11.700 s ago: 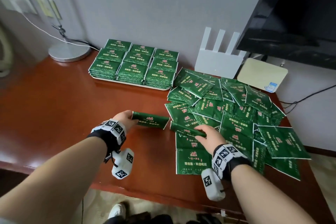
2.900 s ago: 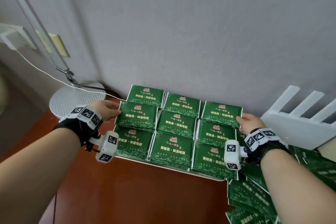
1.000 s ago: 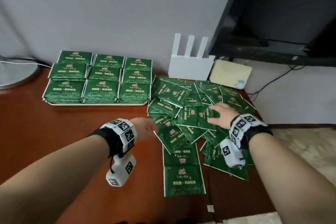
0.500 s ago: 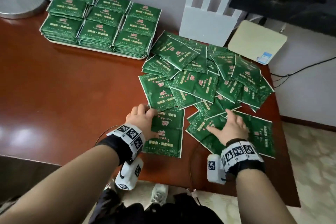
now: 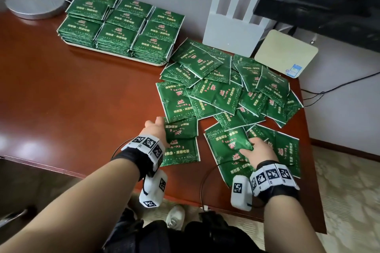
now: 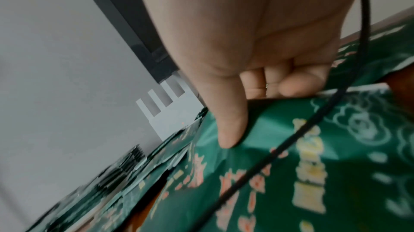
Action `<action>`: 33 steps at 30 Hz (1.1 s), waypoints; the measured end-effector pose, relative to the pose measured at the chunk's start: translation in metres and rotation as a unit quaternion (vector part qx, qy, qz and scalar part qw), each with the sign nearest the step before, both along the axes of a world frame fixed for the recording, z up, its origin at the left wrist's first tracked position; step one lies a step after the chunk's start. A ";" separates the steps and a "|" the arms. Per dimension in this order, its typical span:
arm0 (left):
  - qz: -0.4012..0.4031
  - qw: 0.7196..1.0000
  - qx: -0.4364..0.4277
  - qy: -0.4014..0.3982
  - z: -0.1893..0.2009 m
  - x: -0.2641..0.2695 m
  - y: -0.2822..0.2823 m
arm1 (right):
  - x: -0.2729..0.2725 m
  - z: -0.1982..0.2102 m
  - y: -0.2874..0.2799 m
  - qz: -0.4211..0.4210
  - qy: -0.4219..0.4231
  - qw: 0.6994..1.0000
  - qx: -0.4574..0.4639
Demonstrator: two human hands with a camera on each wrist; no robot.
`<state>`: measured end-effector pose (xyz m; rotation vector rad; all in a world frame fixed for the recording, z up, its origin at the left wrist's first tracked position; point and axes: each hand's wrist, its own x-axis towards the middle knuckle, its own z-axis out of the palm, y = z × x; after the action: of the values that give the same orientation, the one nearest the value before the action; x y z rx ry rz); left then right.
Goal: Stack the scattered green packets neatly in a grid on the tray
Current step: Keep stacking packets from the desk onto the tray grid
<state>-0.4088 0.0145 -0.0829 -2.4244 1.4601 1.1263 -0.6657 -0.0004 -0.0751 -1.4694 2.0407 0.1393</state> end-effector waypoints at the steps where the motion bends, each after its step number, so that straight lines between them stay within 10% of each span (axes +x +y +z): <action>1: -0.004 1.000 0.005 -0.002 0.001 0.002 0.000 | -0.003 0.001 0.002 0.003 -0.014 1.000 -0.005; 7: -0.087 0.993 0.056 -0.050 0.012 0.010 0.000 | -0.018 0.011 0.011 0.034 -0.089 0.993 -0.065; 15: 0.067 0.993 -0.074 0.063 0.020 0.038 0.010 | -0.004 0.043 0.003 0.018 -0.341 0.922 -0.181; 24: 0.049 0.991 -0.062 0.104 0.044 0.065 0.020 | 0.022 0.013 -0.012 0.049 -0.170 0.970 -0.169; 33: 0.101 0.979 -0.147 0.095 0.049 0.065 0.011 | 0.023 0.019 -0.020 0.058 -0.204 0.950 -0.231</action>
<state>-0.3433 0.0250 -0.0336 -2.7876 1.5601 1.2978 -0.6425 -0.0199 -0.0562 -1.7201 1.7095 -0.5883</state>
